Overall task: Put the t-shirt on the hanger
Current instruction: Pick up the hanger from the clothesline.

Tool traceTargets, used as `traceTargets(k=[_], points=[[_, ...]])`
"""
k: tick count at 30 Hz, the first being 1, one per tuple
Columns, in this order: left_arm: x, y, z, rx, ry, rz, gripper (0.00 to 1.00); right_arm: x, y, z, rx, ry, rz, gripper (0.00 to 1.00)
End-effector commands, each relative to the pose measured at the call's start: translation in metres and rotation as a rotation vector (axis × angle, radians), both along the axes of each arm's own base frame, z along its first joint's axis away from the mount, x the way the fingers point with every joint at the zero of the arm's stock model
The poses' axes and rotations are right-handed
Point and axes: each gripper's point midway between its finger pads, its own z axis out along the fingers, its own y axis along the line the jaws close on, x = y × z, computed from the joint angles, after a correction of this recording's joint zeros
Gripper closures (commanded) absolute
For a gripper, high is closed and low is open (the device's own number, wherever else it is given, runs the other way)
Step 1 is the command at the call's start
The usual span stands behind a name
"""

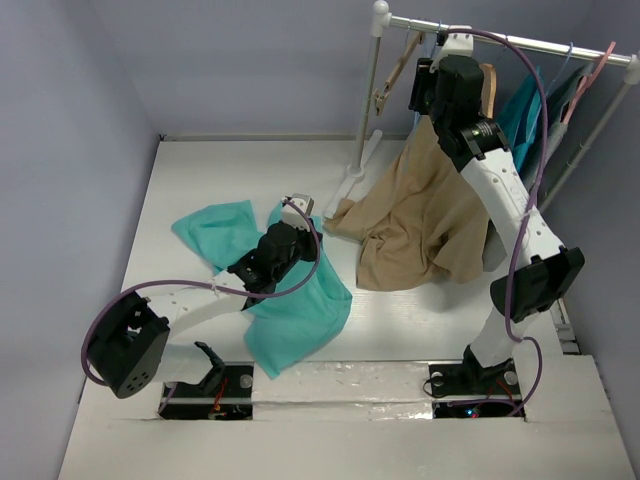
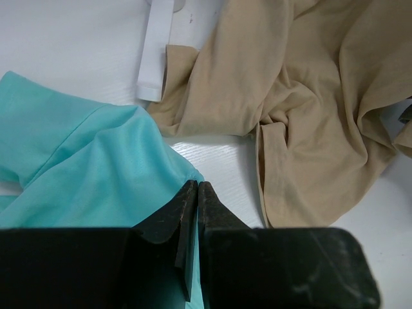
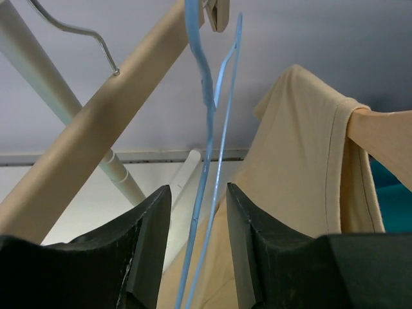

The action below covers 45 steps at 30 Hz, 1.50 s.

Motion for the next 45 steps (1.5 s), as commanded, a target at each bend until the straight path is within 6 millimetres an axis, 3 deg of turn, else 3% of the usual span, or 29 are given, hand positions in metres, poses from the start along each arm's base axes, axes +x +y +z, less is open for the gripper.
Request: traceTargets(k=[1,3,11,18,22,26,36,38,45], points=[[0.003,-0.004,0.014,-0.044,-0.034,-0.006,1.00,-0.005,-0.004,0.031,0.014,-0.075,-0.006,0.55],[0.004,-0.004,0.013,-0.044,-0.034,-0.006,1.00,-0.002,-0.008,0.026,0.009,-0.067,-0.017,0.56],[0.004,-0.004,0.011,-0.035,-0.031,-0.004,1.00,0.007,-0.012,0.016,0.002,-0.053,-0.037,0.77],[0.004,-0.004,0.013,-0.039,-0.034,-0.006,1.00,-0.003,-0.014,0.042,0.025,-0.120,-0.028,1.00],[0.004,-0.004,0.012,-0.037,-0.031,-0.009,1.00,-0.013,-0.016,0.061,0.048,-0.192,-0.021,1.00],[0.004,-0.003,0.013,-0.038,-0.036,-0.005,1.00,-0.024,-0.022,0.062,0.063,-0.204,-0.035,1.00],[0.005,0.000,0.012,-0.027,-0.039,0.013,1.00,-0.049,-0.033,0.035,0.094,-0.184,-0.056,1.00],[0.006,0.001,0.014,-0.032,-0.045,0.018,1.00,-0.053,-0.031,0.020,0.099,-0.158,-0.042,1.00],[0.005,-0.001,0.015,-0.040,-0.046,0.010,1.00,-0.076,-0.031,0.008,0.121,-0.158,0.000,1.00]])
